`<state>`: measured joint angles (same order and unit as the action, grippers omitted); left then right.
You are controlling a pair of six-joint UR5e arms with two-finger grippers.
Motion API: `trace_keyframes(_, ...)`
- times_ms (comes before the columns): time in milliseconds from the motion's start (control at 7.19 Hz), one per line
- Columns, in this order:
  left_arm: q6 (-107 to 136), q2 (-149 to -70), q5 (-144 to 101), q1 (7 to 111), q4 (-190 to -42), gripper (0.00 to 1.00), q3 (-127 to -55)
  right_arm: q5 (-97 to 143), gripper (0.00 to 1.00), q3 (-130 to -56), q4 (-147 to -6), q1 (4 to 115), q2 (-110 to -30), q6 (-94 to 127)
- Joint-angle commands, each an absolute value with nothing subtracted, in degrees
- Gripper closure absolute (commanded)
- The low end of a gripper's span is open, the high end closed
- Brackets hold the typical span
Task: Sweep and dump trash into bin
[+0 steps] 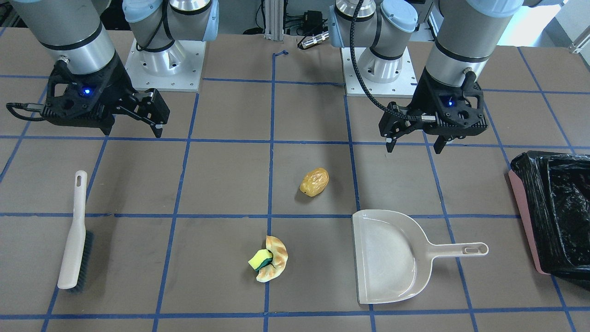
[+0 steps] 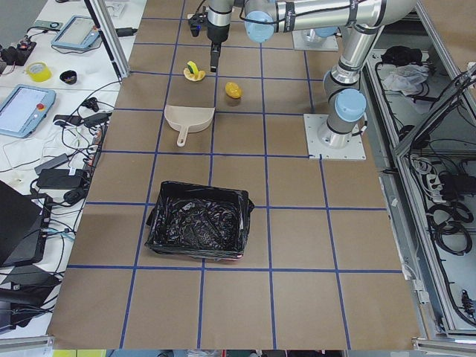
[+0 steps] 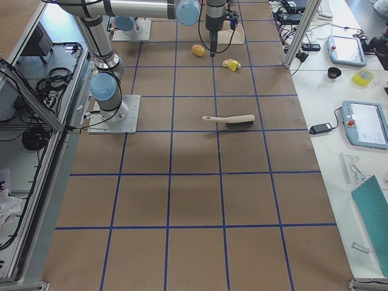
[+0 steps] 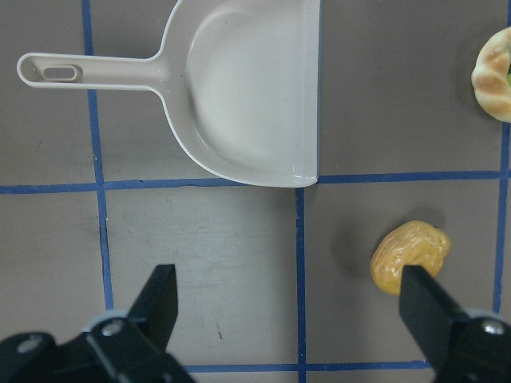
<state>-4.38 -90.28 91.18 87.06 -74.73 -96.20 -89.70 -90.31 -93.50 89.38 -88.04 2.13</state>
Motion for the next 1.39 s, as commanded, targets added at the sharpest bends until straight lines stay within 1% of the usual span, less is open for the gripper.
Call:
trace_keyframes(0,-4.92,-90.79,100.47,85.96,-75.05,0.00,-96.33,-89.39,0.00,-90.35,-93.52,89.38,-88.07,2.11)
trace_keyframes(278,-3.96,-92.37,108.33,85.78,-75.06,0.00,-96.24,-89.82,0.00,-90.26,-93.52,89.38,-87.98,2.11)
trace_keyframes(556,-0.47,-93.59,108.81,84.39,-74.62,0.00,-96.33,-89.56,0.00,-90.35,-93.43,89.38,-88.06,2.11)
trace_keyframes(834,4.98,-95.09,107.93,80.53,-74.44,0.00,-95.98,-90.09,0.00,-90.35,-93.60,89.21,-87.63,0.71)
trace_keyframes(1112,14.55,-97.46,106.80,74.30,-74.44,0.00,-95.27,-90.35,0.00,-90.44,-93.95,86.32,-87.19,-7.51)
trace_keyframes(1251,18.33,-98.60,106.35,73.40,-74.44,0.00,-94.49,-90.26,0.00,-90.61,-93.96,84.05,-85.97,-8.17)
